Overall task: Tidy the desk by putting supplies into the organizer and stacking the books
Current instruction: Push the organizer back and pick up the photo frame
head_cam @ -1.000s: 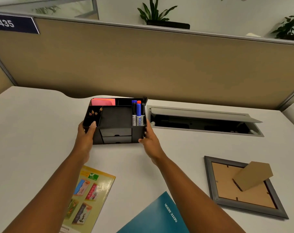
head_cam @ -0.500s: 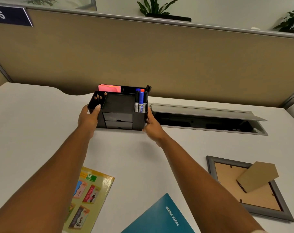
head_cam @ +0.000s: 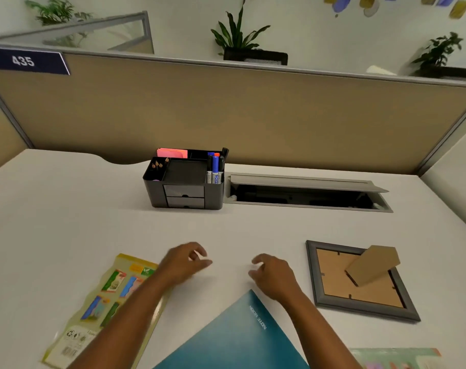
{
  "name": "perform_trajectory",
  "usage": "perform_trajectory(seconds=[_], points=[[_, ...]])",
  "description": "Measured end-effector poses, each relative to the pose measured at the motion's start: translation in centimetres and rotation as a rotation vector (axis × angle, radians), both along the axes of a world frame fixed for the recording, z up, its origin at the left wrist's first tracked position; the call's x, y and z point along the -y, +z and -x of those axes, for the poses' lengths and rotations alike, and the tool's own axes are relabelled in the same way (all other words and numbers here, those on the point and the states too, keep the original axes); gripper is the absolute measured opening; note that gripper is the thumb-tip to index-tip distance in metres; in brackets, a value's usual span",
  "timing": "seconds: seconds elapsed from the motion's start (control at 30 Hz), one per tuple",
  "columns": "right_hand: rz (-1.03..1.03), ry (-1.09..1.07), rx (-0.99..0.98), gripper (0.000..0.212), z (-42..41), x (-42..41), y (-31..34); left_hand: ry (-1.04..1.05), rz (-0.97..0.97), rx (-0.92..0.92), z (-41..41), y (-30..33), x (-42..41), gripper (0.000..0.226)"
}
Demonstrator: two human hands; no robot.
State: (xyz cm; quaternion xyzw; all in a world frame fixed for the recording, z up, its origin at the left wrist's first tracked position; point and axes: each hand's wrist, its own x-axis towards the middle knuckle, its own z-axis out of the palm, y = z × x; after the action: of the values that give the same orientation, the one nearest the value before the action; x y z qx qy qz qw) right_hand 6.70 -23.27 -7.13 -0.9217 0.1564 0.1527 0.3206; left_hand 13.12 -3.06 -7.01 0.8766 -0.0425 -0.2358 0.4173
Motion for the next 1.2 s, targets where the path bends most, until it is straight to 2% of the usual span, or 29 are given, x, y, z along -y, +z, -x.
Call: perform_trajectory(seconds=[0.07,0.13,0.27,0.37,0.43,0.5,0.6,0.67,0.77,0.93,1.0,1.1,1.2], points=[[0.122,0.036,-0.083,0.049,2.6,-0.2,0.2,-0.256,-0.23,0.001,3.8,0.3,1.8,0.029],[0.182,0.051,-0.135,0.063,5.2,-0.5,0.2,-0.383,-0.382,0.015,7.2,0.6,3.3,0.047],[0.182,0.019,-0.161,0.078,9.1,-0.4,0.0,-0.456,-0.622,0.102,11.7,0.6,5.0,0.101],[0.187,0.021,-0.157,0.084,10.9,-0.4,-0.2,-0.452,-0.682,0.153,13.7,0.4,5.6,0.116],[0.168,0.0,-0.098,0.081,11.4,-0.3,-0.4,-0.466,-0.701,0.158,14.7,0.3,5.8,0.119],[0.19,-0.051,0.028,0.067,11.2,1.0,-0.6,-0.476,-0.711,0.175,15.4,0.3,5.9,0.121],[0.395,-0.112,0.249,0.037,10.2,4.9,-1.3,-0.486,-0.719,0.209,15.8,0.3,5.9,0.122],[0.507,-0.097,0.275,0.027,9.8,7.7,-1.7,-0.489,-0.725,0.213,15.8,0.4,5.8,0.121],[0.548,0.03,0.272,0.021,9.8,10.4,-2.3,-0.493,-0.721,0.205,15.8,0.3,5.8,0.121],[0.703,0.34,0.288,0.027,10.3,10.8,-2.2,-0.515,-0.747,0.202,15.5,0.4,6.1,0.12],[0.779,0.399,0.318,0.027,10.5,10.8,-2.0,-0.523,-0.761,0.203,15.4,0.5,6.3,0.119],[0.86,0.472,0.374,0.039,10.2,11.2,-2.1,-0.524,-0.775,0.199,15.3,0.6,6.5,0.12],[0.911,0.508,0.39,0.038,9.9,11.5,-2.0,-0.527,-0.787,0.195,15.3,0.7,6.7,0.118]])
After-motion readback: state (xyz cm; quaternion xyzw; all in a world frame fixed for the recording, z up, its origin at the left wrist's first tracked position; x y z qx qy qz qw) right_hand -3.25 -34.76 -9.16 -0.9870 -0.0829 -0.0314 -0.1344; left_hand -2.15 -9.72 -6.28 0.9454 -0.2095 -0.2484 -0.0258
